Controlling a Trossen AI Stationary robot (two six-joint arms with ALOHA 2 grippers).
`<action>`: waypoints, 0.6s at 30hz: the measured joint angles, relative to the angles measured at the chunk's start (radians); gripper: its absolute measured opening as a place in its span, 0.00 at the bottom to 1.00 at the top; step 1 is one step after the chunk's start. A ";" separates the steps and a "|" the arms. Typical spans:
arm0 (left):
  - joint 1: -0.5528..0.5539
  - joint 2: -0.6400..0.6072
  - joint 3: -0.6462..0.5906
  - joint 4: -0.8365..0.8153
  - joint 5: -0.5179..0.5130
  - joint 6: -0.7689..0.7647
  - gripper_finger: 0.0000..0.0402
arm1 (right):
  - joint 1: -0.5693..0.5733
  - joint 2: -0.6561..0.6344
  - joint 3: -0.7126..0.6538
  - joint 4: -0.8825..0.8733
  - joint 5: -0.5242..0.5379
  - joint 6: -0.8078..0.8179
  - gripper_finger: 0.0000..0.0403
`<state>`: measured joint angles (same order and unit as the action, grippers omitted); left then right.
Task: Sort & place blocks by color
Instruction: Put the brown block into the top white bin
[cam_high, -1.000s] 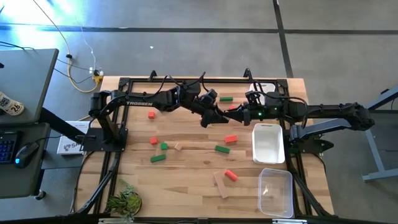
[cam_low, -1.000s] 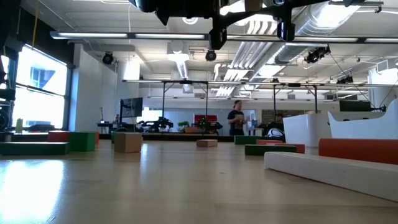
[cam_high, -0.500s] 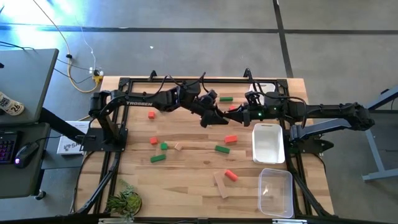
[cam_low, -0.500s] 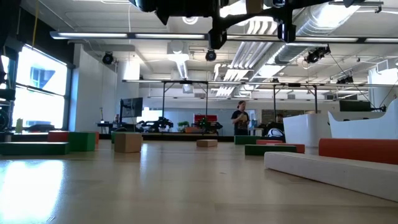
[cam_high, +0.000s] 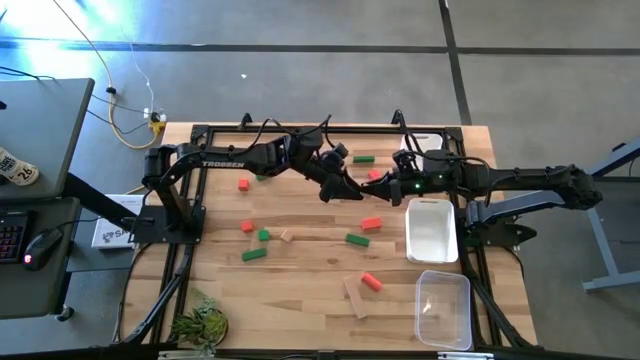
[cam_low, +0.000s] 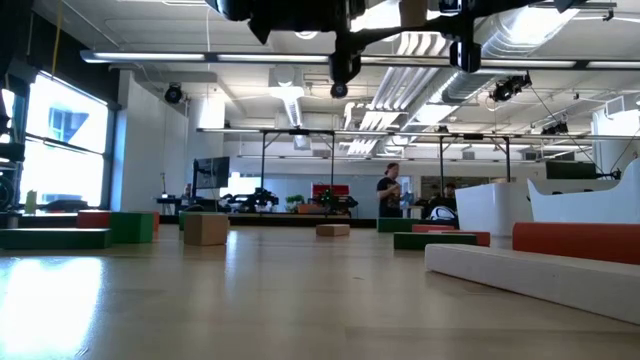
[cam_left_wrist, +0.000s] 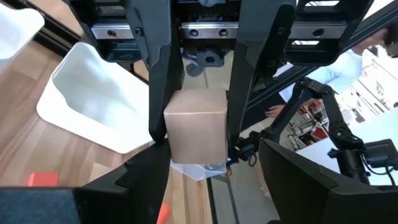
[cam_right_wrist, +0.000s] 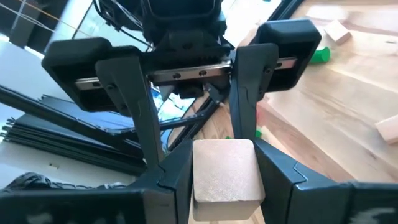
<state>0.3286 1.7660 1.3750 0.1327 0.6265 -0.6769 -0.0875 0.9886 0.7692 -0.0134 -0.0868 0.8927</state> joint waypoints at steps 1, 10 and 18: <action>0.001 0.000 0.000 -0.003 0.003 0.000 0.58 | 0.000 0.000 0.000 -0.003 0.000 0.000 0.28; 0.018 0.000 0.001 -0.105 0.010 0.012 0.57 | 0.000 0.000 0.000 -0.036 0.016 0.023 0.28; 0.019 0.000 0.001 -0.199 -0.009 0.044 0.57 | -0.001 0.000 0.000 -0.112 0.041 0.050 0.28</action>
<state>0.3473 1.7660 1.3758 -0.0667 0.6172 -0.6331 -0.0883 0.9886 0.7692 -0.1256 -0.0459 0.9425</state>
